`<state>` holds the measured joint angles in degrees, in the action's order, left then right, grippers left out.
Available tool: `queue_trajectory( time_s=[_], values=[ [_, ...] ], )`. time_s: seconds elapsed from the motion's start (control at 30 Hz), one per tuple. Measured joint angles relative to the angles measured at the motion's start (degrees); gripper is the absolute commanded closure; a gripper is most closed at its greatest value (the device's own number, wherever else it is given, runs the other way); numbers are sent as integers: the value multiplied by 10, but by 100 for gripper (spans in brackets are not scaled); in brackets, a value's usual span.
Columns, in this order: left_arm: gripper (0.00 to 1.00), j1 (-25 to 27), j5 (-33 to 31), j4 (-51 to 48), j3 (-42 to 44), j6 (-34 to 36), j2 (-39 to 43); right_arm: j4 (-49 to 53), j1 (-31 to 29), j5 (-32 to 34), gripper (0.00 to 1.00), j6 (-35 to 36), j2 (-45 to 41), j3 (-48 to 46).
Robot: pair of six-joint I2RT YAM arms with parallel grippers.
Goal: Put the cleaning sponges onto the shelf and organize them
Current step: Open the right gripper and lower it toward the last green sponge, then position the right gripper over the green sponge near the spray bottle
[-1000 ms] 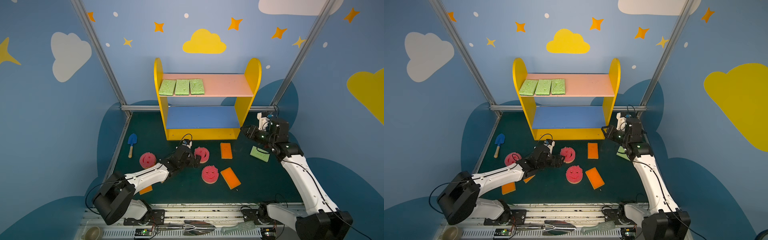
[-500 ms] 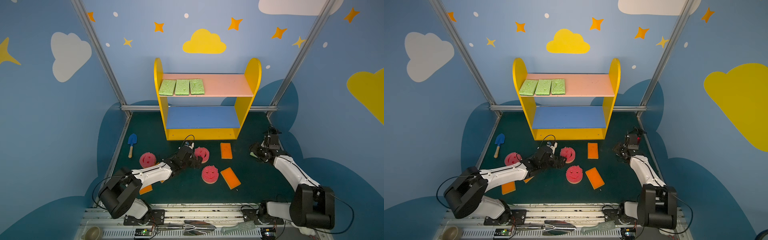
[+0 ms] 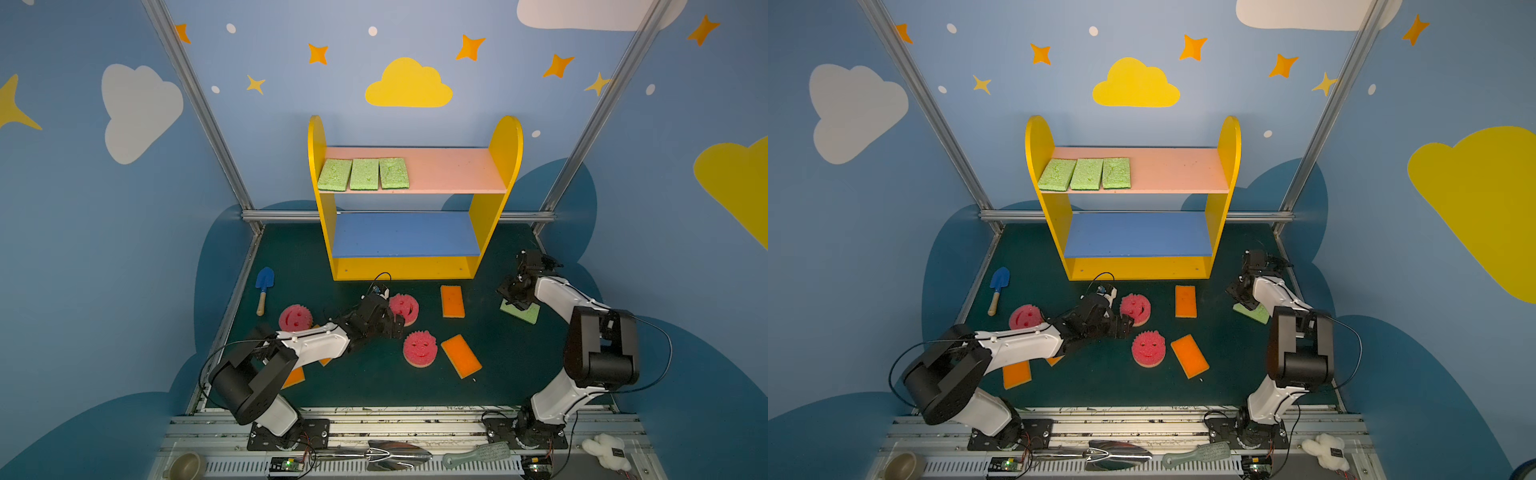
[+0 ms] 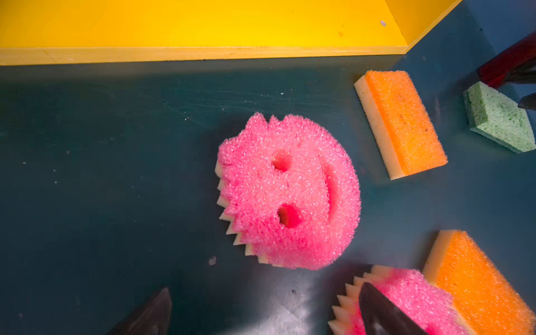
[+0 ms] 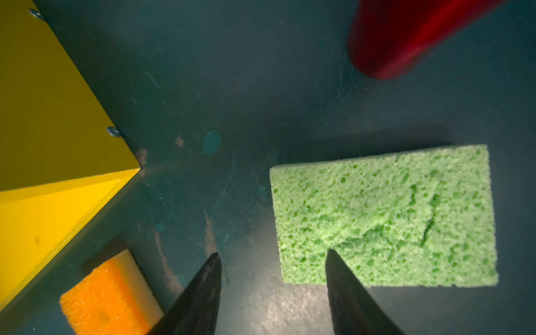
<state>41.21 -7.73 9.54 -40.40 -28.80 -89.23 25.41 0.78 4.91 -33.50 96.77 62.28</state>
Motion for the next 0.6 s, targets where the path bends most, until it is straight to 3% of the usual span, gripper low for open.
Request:
queue_trajectory(
  time_s=[0.47,0.6],
  values=[
    [0,0,-2,0,0,-7,0,89,0,-29,48,20,88,74],
    [0,0,-2,0,0,-10,0,104,1,-35,56,25,93,85]
  ],
)
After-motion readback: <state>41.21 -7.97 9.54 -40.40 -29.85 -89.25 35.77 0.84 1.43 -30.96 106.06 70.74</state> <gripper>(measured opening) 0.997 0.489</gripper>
